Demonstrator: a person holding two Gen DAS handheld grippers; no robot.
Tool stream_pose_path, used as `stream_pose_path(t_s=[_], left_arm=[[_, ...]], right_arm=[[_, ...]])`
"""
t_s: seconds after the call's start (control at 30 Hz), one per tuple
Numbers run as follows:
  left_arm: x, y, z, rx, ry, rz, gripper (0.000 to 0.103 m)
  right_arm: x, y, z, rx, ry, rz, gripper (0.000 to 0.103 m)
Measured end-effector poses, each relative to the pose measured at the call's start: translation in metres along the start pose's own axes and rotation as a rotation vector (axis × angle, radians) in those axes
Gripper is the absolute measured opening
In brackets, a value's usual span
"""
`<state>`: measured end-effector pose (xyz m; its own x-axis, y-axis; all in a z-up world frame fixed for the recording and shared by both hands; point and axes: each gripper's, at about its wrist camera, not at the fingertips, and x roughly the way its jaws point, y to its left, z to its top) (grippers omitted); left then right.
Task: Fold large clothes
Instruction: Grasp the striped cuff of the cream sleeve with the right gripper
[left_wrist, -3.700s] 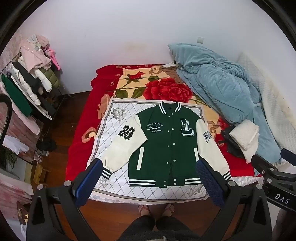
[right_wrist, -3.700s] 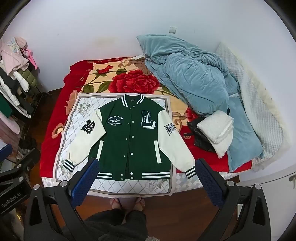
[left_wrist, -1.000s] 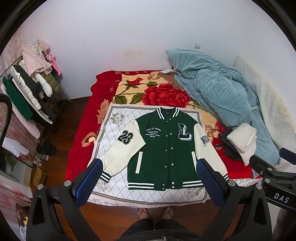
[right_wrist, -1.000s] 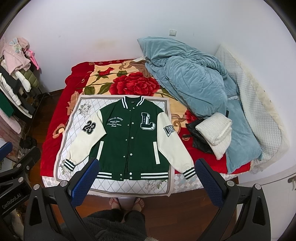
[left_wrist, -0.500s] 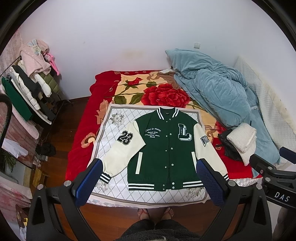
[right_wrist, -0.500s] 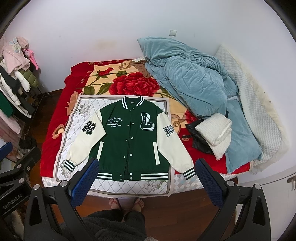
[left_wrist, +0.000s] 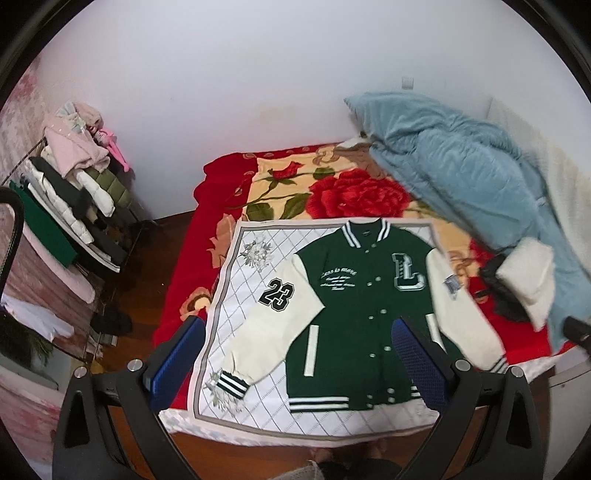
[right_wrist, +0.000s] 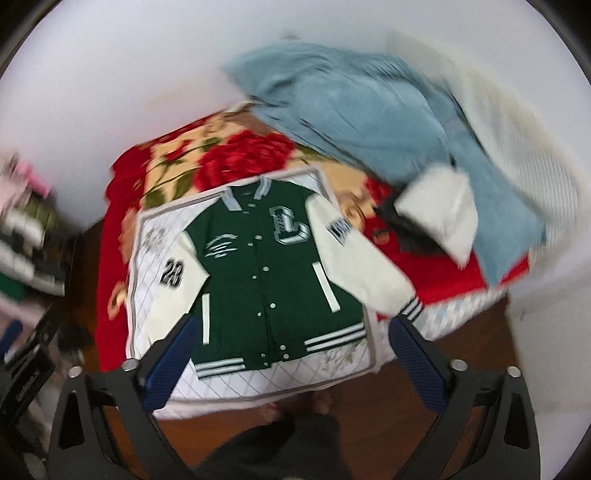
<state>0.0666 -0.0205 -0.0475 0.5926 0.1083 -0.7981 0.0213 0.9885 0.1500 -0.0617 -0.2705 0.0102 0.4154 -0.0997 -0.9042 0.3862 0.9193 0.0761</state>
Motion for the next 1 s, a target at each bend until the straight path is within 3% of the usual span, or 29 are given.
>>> stream_pose_path(t_s=[0.03,0.1,0.2,0.37,0.47,0.53,0.7,0.8,0.87,0.93,1.0], left_arm=[[0.015,0.002,-0.001,0.006,0.003,0.006,0.103],[0.048,-0.003,-0.006,0.019,0.016,0.039,0.103],[0.099,-0.020,-0.013,0.047,0.070,0.066,0.103],[0.188,-0.061,-0.027,0.090,0.173,0.115,0.103],[0.242,-0.090,-0.036,0.108,0.244,0.153,0.103],[0.278,-0.108,-0.044,0.098,0.302,0.149,0.103],[0.365,-0.152,-0.075,0.100,0.487,0.143,0.103],[0.397,-0.173,-0.088,0.102,0.535,0.150,0.103],[0.411,-0.183,-0.092,0.104,0.536,0.151,0.103],[0.423,-0.190,-0.093,0.114,0.528,0.146,0.103],[0.434,-0.196,-0.094,0.120,0.512,0.138,0.103]], right_arm=[[0.018,-0.015,0.000,0.057,0.011,-0.003,0.078],[0.066,-0.056,-0.005,0.186,0.067,-0.033,0.061],[0.130,-0.114,-0.021,0.360,0.139,-0.051,0.054],[0.241,-0.218,-0.050,0.626,0.220,-0.097,0.052],[0.319,-0.282,-0.071,0.796,0.258,-0.052,0.053],[0.378,-0.320,-0.090,0.928,0.296,-0.008,0.067],[0.491,-0.373,-0.141,1.210,0.351,0.104,0.073],[0.526,-0.381,-0.159,1.344,0.312,0.215,0.073],[0.533,-0.382,-0.156,1.382,0.208,0.235,0.070],[0.522,-0.378,-0.140,1.323,0.089,0.122,0.044],[0.512,-0.370,-0.127,1.283,0.044,0.073,0.028]])
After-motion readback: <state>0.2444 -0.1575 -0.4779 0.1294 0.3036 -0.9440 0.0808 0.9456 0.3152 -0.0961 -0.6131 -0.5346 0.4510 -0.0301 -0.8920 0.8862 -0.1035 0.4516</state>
